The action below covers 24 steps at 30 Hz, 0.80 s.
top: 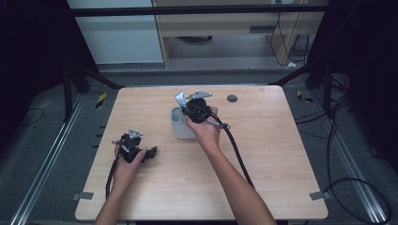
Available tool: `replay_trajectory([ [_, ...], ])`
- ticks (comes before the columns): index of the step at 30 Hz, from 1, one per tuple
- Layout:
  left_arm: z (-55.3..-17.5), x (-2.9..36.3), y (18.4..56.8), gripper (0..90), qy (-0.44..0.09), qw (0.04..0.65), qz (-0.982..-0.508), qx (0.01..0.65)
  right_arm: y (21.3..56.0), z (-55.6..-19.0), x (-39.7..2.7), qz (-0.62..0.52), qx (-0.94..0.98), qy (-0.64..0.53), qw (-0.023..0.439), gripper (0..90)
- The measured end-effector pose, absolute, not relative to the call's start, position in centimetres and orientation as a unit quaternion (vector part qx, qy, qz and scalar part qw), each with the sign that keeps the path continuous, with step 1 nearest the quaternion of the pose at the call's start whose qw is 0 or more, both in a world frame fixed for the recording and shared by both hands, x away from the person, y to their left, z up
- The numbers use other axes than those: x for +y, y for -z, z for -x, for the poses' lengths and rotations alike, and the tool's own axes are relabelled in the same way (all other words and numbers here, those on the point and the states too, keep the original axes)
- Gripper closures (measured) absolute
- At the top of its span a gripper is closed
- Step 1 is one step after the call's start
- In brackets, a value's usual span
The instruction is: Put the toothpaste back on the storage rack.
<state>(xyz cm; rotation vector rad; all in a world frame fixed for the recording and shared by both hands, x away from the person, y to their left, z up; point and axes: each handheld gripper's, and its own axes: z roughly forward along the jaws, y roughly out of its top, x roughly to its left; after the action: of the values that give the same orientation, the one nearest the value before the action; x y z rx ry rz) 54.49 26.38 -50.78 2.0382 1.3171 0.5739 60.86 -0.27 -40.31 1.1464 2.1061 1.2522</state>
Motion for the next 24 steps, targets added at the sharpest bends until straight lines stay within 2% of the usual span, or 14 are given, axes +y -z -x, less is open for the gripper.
replay_trajectory([
  [9, -54.5, 26.4, 50.8, 0.0, -0.218, 0.318, -0.775, 0.501, 39.5, -60.3, -0.6, -0.406, 0.763, -0.454, 0.217, 73.1],
  [24, -54.5, 26.4, 50.8, 0.0, -0.218, 0.318, -0.775, 0.501, 38.6, -59.6, -0.8, -0.398, 0.769, -0.451, 0.215, 64.7],
])
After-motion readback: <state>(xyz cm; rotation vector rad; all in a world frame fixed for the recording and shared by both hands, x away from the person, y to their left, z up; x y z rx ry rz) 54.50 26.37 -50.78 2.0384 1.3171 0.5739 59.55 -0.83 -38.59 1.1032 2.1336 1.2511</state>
